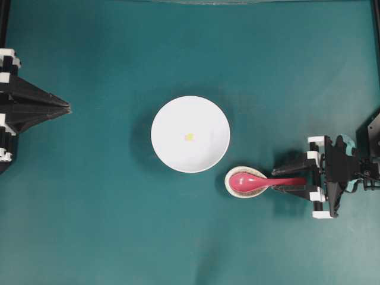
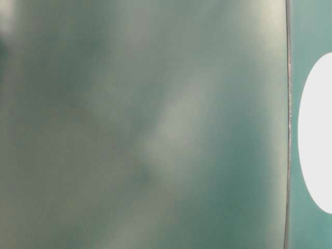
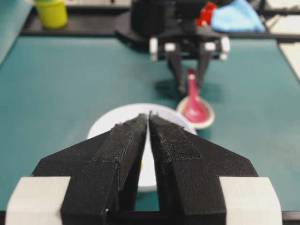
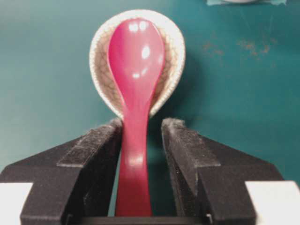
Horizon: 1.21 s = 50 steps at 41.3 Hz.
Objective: Scoop the yellow hexagonal prism block from the bowl with a spoon using the right arm.
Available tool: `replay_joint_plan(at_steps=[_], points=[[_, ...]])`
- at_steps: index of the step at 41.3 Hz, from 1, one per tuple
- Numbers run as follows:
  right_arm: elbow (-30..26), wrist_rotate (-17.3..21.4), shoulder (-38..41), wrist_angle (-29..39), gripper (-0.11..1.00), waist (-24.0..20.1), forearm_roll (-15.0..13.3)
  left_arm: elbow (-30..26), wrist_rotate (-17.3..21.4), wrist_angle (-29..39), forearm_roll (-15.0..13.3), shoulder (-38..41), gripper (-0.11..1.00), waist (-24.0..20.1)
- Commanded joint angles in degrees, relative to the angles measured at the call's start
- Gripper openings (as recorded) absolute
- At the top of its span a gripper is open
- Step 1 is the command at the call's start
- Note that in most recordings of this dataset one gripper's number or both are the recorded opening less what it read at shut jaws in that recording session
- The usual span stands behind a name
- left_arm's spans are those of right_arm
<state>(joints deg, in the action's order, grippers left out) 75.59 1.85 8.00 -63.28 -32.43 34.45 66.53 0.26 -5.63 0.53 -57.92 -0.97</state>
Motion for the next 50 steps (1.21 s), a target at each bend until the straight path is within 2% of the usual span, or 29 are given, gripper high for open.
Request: replay_joint_plan(at_steps=[1, 8, 25, 28, 32, 34, 45, 50], points=[[-0.5, -0.1, -0.6, -0.6, 0.45, -0.4, -0.4, -1.1, 0.0, -0.2, 0.2, 0.5, 0.11, -0.1], [-0.8, -0.1, -0.6, -0.5, 0.45, -0.4, -1.2, -1.1, 0.0, -0.2, 0.2, 0.5, 0.11, -0.1], [-1.1, -0.1, -0.6, -0.8, 0.44, -0.4, -1.1, -1.1, 0.1, -0.2, 0.2, 0.6, 0.11, -0.1], [-1.3, -0.1, -0.7, -0.9, 0.4, -0.4, -1.1, -1.1, 0.1, -0.2, 0.2, 0.5, 0.11, -0.1], [-1.6, 0.0, -0.9, -0.9, 0.24, -0.4, -1.1, -1.1, 0.0, -0.2, 0.2, 0.5, 0.11, -0.1], [-1.8, 0.0, -1.4, -0.9, 0.22, -0.4, -1.1, -1.1, -0.1, -0.2, 0.2, 0.5, 0.11, -0.1], [-1.6, -1.7, -11.3, 1.7, 0.22, 2.0, -1.1, -1.1, -0.2, -0.2, 0.2, 0.6, 0.11, 0.0], [-2.3, -5.4, -18.6, 8.3, 0.22, 4.5, -1.1, -1.1, -0.2, -0.2, 0.2, 0.5, 0.11, -0.1]])
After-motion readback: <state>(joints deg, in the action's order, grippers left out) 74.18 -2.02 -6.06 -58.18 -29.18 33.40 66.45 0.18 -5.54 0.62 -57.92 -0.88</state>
